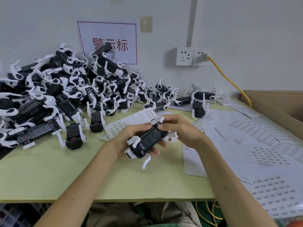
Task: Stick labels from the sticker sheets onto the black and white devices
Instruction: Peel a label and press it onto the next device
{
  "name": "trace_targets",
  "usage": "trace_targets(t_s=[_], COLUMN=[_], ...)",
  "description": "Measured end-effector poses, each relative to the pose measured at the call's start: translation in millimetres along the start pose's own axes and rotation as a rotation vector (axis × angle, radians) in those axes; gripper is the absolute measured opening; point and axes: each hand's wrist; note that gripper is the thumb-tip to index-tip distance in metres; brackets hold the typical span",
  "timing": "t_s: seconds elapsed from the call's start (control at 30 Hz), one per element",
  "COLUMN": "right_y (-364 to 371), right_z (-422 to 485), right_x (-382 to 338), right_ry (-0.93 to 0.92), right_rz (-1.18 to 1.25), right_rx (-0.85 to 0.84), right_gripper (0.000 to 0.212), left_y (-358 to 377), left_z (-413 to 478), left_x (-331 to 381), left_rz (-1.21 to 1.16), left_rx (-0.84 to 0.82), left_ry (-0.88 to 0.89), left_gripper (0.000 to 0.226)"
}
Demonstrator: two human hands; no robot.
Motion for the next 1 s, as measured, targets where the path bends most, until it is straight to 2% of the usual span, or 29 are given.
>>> trace_targets(t_s=[0.07, 0.1, 0.17, 0.23, 0.33, 0.4, 0.43, 0.5, 0.57, 0.63, 0.73, 0.8, 0.87, 0.93, 1.0], right_y=[-3, -6, -14, -24, -40, -53, -60, -74, -81, -78, -65, -53, -39, -24, -9], right_z=[1, 2, 2, -2, -9, -19, -26, -41, -49, -44, -28, -17, -10, -4, 1], right_x=[-2, -3, -4, -7, -10, -15, -17, -15, -14, -11, -12, -13, -7, 6, 16], right_ry=[-0.036, -0.048, -0.046, 0.024, 0.095, -0.084, -0.260, -0.607, -0.712, -0.616, -0.353, -0.158, -0.019, 0.016, 0.005], right_rz=[0.057, 0.111, 0.238, 0.291, 0.359, 0.626, 0.814, 1.180, 1.262, 1.166, 0.908, 0.565, 0.063, -0.405, -0.655], right_rx=[0.103, 0.173, 0.345, 0.508, 0.811, 1.014, 1.040, 0.985, 0.969, 0.988, 0.982, 0.940, 0.879, 0.797, 0.695], right_gripper=[0.008, 0.008, 0.014, 0.019, 0.028, 0.013, 0.020, 0.049, 0.053, 0.048, 0.039, 0.029, 0.022, 0.021, 0.023], left_y=[0, 0, 0, -7, -21, -24, -23, -19, -16, -13, -11, -12, -11, -10, -10], left_z=[-1, 0, 3, 3, 0, 0, 1, 4, 7, 8, 9, 9, 10, 10, 8], left_x=[1, 1, 4, 8, 10, 10, 10, 9, 8, 8, 7, 7, 7, 8, 9], left_rz=[-0.027, -0.017, -0.077, -0.257, -0.424, -0.446, -0.434, -0.389, -0.327, -0.254, -0.155, -0.100, -0.051, -0.059, -0.100], left_rx=[-0.061, -0.023, 0.212, 0.483, 0.686, 0.741, 0.750, 0.742, 0.717, 0.706, 0.744, 0.807, 0.886, 0.912, 0.917], left_ry=[0.100, 0.188, 0.376, 0.506, 0.604, 0.597, 0.584, 0.563, 0.541, 0.519, 0.499, 0.507, 0.523, 0.540, 0.556], left_gripper=[0.035, 0.037, 0.036, 0.026, 0.016, 0.017, 0.017, 0.017, 0.018, 0.019, 0.017, 0.016, 0.017, 0.018, 0.019])
Point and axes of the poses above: each hand's wrist, its own z-axis towards the middle knuckle, its own y-axis out of the palm, x = y × z, and after that the axes turned 9 degrees about -y, right-handed
